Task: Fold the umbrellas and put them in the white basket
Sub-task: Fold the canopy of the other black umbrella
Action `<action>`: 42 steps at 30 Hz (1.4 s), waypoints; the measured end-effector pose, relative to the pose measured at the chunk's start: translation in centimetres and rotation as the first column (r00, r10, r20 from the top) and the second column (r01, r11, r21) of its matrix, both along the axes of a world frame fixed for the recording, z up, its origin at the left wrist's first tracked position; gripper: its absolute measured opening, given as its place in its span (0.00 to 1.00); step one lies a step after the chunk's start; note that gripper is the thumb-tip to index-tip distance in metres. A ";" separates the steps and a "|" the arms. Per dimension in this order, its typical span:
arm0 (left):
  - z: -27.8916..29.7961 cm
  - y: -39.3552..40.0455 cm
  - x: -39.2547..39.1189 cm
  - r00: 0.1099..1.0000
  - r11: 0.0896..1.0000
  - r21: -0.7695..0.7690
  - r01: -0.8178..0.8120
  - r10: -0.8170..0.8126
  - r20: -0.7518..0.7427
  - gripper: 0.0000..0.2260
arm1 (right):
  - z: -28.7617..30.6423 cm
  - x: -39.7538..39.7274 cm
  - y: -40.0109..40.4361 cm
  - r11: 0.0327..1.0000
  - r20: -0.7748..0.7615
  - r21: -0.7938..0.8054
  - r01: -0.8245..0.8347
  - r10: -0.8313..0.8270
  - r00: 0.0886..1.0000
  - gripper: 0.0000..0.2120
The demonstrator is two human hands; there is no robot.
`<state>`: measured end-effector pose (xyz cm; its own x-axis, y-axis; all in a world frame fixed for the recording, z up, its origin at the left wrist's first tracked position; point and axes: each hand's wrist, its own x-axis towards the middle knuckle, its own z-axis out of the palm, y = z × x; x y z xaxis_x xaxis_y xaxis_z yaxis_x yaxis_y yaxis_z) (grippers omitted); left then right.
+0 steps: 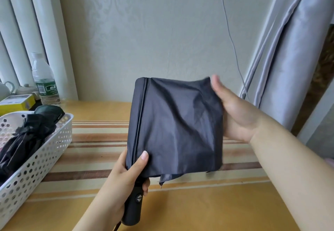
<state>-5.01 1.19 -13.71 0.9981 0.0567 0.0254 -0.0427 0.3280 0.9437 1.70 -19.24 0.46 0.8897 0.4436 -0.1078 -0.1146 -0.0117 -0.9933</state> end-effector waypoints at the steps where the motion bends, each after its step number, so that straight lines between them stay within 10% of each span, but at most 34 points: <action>1: 0.1 0.0 -0.1 1.000 0.999 -0.040 0.010 -0.011 -0.022 0.20 | -0.7 -0.5 0.1 0.995 -0.082 0.079 -0.054 0.061 0.995 0.33; 5: 0.3 0.0 -0.2 0.999 0.996 -0.084 0.028 -0.031 -0.037 0.23 | -5.2 -2.0 2.0 0.899 -0.171 0.421 -0.121 0.210 0.963 0.18; 8: 0.1 0.1 0.0 1.000 1.000 -0.020 0.016 -0.016 -0.005 0.29 | -7.1 -2.9 2.6 0.907 -0.219 0.392 0.154 -0.071 0.973 0.06; 12: 0.0 0.3 0.3 1.000 0.999 0.044 -0.006 0.005 0.014 0.32 | -8.4 -3.1 3.3 0.805 -0.306 0.593 -0.026 0.254 0.918 0.37; 18: -0.3 0.4 0.6 0.997 0.996 -0.052 -0.069 0.070 0.016 0.24 | -8.1 -2.5 2.3 0.849 -0.355 0.523 0.078 0.134 0.925 0.30; 23: -0.4 0.4 0.7 0.995 0.996 -0.005 -0.085 0.085 0.051 0.22 | -2.9 0.6 0.1 0.981 -0.010 0.180 0.075 -0.075 0.997 0.40; 29: -0.6 -0.1 0.6 0.996 0.997 0.044 -0.062 0.059 0.065 0.22 | 0.8 2.3 1.9 0.885 0.594 -0.258 0.387 -0.170 0.786 0.05; 42: -1.2 0.5 0.8 0.988 0.957 0.260 -0.126 0.097 0.121 0.29 | 3.1 1.4 0.4 0.891 0.230 -0.454 -0.008 0.125 0.965 0.10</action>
